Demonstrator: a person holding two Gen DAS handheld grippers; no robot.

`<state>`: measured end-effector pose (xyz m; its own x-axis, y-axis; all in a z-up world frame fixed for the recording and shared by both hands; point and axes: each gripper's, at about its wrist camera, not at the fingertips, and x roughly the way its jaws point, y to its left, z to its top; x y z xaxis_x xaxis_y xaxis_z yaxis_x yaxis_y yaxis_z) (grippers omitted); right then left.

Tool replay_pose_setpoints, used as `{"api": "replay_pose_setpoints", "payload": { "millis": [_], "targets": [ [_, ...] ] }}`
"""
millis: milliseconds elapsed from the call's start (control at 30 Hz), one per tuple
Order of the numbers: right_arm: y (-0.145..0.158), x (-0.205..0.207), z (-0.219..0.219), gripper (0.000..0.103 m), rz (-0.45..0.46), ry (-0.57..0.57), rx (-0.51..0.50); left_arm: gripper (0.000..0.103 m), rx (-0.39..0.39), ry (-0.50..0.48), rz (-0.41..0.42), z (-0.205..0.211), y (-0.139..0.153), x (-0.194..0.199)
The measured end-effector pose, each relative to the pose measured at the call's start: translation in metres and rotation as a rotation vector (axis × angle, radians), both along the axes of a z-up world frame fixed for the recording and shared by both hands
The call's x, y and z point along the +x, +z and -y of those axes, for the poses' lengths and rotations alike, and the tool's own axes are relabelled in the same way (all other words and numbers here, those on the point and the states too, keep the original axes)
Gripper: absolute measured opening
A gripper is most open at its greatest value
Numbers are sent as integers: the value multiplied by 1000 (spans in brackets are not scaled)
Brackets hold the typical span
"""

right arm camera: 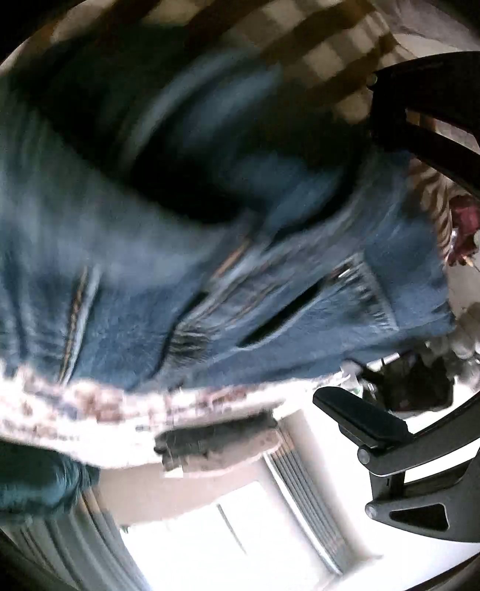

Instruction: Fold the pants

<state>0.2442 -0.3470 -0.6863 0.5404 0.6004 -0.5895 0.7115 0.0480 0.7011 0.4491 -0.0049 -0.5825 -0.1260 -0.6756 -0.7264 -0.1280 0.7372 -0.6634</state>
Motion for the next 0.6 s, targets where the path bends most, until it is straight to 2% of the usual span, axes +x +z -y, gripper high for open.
{"api": "replay_pose_setpoints", "payload": {
  "millis": [67,200,300,333,367,400,433,600],
  "targets": [
    [-7,2,-4,100,-37,42,0,82,14,-3,-5,0,-4,-2],
    [-23,-4,-15,99,-21,-13,44,82,44,-48,32,9,-6,-4],
    [-28,12,-25,99,-11,-68,23,63,76,-66,103,14,3,-5],
    [-25,16,-29,91,-11,-75,0,53,87,-71,127,13,8,-5],
    [-22,18,-32,84,-16,-74,-19,46,87,-62,135,12,11,-6],
    [-16,18,-38,70,-21,-75,-40,44,85,-51,141,11,15,-7],
    [-12,18,-42,61,-12,-80,-44,41,91,-51,154,11,22,-9],
    [22,28,-57,51,29,-86,-73,36,92,-67,210,18,61,-14]
  ]
}}
